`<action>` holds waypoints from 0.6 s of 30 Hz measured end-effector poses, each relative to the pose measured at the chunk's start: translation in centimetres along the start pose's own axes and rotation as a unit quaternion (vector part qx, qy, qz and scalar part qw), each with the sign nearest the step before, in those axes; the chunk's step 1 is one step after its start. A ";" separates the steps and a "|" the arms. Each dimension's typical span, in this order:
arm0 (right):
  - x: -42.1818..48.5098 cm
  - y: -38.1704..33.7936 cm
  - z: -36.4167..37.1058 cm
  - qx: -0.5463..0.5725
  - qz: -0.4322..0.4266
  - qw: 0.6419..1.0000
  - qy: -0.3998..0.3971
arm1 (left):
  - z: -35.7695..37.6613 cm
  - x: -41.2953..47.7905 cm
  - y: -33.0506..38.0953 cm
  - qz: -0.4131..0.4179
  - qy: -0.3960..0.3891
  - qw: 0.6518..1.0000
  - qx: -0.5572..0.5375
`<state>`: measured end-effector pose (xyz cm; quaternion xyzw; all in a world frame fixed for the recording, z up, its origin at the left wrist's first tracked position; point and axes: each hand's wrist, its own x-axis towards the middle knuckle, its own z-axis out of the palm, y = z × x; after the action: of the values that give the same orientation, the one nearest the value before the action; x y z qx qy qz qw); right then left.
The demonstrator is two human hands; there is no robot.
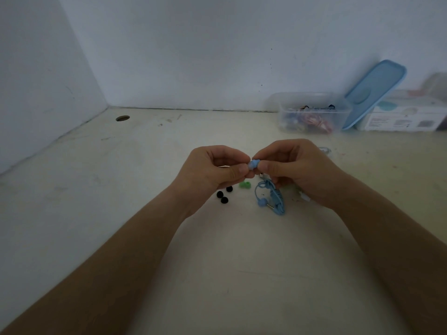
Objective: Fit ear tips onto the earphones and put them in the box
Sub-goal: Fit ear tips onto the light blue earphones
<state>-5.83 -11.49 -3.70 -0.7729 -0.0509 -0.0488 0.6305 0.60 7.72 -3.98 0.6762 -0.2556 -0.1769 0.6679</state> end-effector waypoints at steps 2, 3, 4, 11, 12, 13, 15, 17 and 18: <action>0.0 -0.1 -0.1 0.003 0.003 1.000 -0.004 | 0.0 0.0 0.0 0.001 -0.002 1.000 -0.002; 0.0 -0.1 -0.1 0.003 0.005 1.000 -0.005 | 0.0 0.0 0.0 0.001 -0.003 1.000 -0.003; 0.0 -0.1 -0.1 0.003 0.006 1.000 -0.006 | 0.0 0.0 0.1 0.002 -0.004 1.000 -0.003; 0.0 -0.3 -0.2 0.038 0.009 0.999 0.009 | 0.2 0.0 0.3 0.034 -0.006 0.999 0.029; 0.0 -0.4 -0.2 0.058 0.014 0.998 0.012 | 0.3 0.0 0.4 0.034 -0.008 0.999 0.032; 0.0 -0.5 -0.2 0.080 0.020 0.996 0.016 | 0.3 -0.1 0.4 0.036 -0.009 0.998 0.042; 0.1 -0.6 -0.4 0.133 0.027 0.990 0.026 | 0.5 0.0 0.3 0.057 -0.002 0.993 0.102; 0.0 -0.6 -0.5 0.179 0.028 0.983 0.036 | 0.8 0.0 0.3 0.083 -0.002 0.980 0.183; -0.1 -0.7 -0.5 0.196 0.026 0.979 0.039 | 1.1 -0.1 0.3 0.088 -0.010 0.974 0.209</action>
<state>-6.00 -11.87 -2.91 -0.6327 -0.0147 -0.0519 0.7725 -0.14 6.86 -3.74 0.7740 -0.3524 -0.0667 0.5218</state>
